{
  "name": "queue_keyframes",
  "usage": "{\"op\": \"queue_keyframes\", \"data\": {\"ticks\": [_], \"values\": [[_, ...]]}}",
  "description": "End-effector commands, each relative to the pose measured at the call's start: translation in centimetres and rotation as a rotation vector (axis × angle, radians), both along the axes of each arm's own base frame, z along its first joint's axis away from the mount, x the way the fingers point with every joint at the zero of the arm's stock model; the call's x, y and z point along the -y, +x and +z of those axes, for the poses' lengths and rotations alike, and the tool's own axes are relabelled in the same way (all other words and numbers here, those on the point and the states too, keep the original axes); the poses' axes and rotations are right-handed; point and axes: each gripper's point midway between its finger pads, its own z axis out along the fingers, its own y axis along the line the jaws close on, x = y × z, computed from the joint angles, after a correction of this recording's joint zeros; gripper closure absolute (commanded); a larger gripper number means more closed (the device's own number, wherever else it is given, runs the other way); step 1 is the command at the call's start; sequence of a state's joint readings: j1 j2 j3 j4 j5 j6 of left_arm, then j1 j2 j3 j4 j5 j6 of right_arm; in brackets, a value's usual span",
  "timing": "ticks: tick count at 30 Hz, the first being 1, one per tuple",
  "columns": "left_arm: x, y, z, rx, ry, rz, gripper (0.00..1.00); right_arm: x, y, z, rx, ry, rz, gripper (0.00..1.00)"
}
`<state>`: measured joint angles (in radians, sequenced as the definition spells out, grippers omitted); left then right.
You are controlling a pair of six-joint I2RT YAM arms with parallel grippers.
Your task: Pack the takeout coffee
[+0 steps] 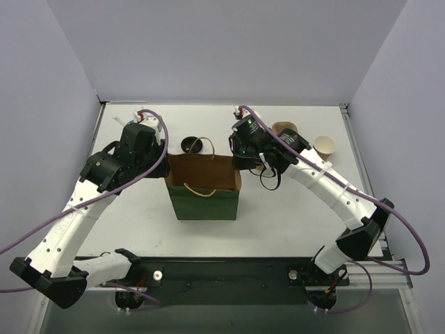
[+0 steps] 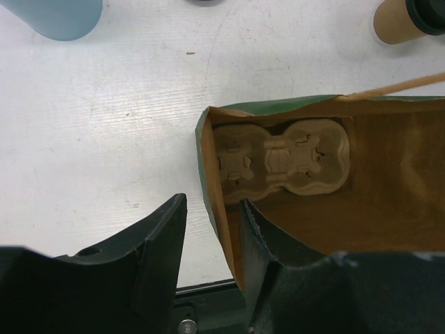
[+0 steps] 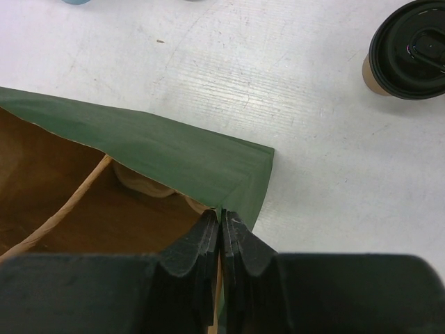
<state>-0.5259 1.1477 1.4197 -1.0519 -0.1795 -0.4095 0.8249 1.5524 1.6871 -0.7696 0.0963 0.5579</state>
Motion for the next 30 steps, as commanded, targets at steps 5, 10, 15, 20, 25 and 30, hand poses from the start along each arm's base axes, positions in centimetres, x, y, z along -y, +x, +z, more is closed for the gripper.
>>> {"op": "queue_keyframes", "data": {"ticks": [5, 10, 15, 20, 25, 30], "values": [[-0.3, 1.9, 0.3, 0.009, -0.024, 0.033, 0.59, 0.7, -0.7, 1.3, 0.025, 0.037, 0.006, 0.92], [0.7, 2.3, 0.8, 0.033, -0.048, -0.037, 0.91, 0.7, -0.6, 1.8, 0.036, 0.048, 0.006, 0.91], [1.2, 2.8, 3.0, 0.126, -0.089, -0.060, 1.00, 0.5, -0.1, 4.9, 0.090, 0.106, 0.015, 0.71], [1.5, 2.3, 3.8, 0.204, -0.137, -0.086, 1.00, 1.6, -0.8, 8.2, 0.150, 0.177, 0.014, 0.50], [1.1, 1.8, 3.8, 0.256, -0.156, -0.084, 1.00, 2.6, -1.7, 11.1, 0.233, 0.233, 0.048, 0.36], [1.4, 0.8, 3.2, 0.270, -0.175, -0.131, 1.00, 5.0, -0.6, 12.1, 0.327, 0.210, -0.044, 0.32]]}}
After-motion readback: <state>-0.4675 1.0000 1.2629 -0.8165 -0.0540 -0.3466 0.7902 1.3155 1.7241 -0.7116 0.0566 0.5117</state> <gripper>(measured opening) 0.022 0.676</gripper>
